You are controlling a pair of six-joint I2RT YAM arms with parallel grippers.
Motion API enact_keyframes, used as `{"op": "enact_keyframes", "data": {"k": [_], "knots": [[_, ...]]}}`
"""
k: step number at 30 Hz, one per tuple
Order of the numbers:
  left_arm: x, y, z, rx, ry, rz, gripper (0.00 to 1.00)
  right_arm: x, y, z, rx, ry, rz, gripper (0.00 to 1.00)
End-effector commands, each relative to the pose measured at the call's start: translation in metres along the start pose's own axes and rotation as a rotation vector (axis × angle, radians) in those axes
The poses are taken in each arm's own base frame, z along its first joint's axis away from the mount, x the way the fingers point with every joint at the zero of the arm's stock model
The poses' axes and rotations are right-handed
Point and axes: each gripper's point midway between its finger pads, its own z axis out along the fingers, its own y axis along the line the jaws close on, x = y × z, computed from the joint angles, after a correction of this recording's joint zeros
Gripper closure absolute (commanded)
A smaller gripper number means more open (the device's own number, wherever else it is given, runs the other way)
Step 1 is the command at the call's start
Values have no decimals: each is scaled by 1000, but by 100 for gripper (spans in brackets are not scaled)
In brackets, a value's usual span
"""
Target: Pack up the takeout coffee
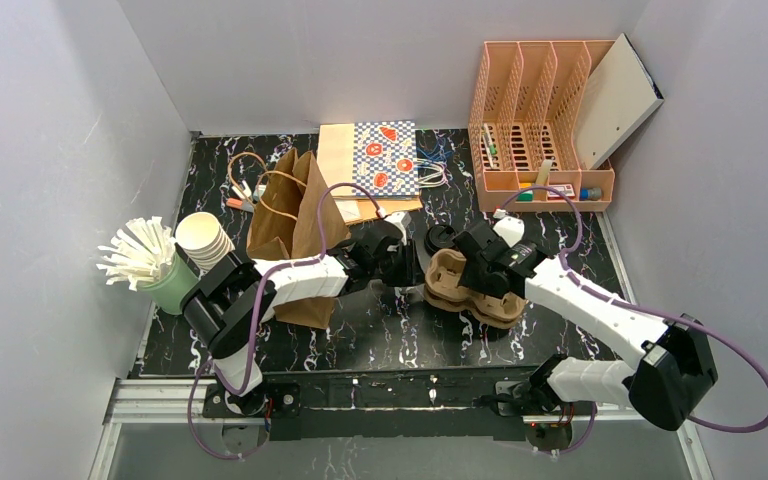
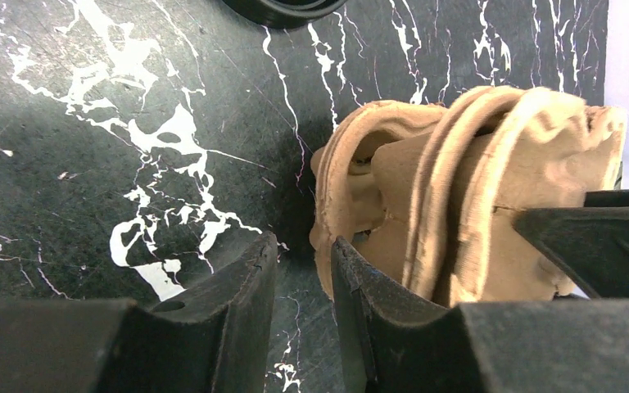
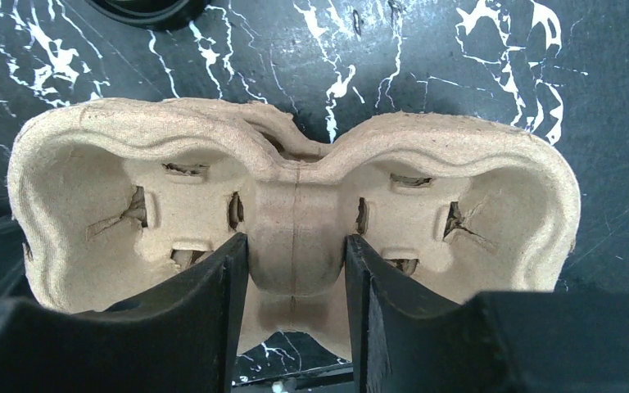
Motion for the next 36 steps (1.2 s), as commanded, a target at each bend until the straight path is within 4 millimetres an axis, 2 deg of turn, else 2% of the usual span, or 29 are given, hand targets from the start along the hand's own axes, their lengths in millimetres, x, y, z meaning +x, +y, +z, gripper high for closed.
{"op": "enact_keyframes", "data": {"k": [1,15,24,27,33,36], "knots": [[-6,-8,0,-3,-9,25,71,-18,10,-14,-49,-44,44,57],[-27,-21,-39,17,-100,20,67,-20,8,-16,-46,-46,34,53],[-19,-25,-32,58,-76,-7,65,-38,11,-33,-74,-95,28,52],[-22,-29,-34,86,-101,-39,63,-33,10,-30,-66,-79,21,52],[-22,-13,-49,76,-209,-196,66,-22,9,-18,-65,-45,26,52],[-21,-14,-57,114,-244,-248,70,-21,9,-16,-66,-47,31,52]]}}
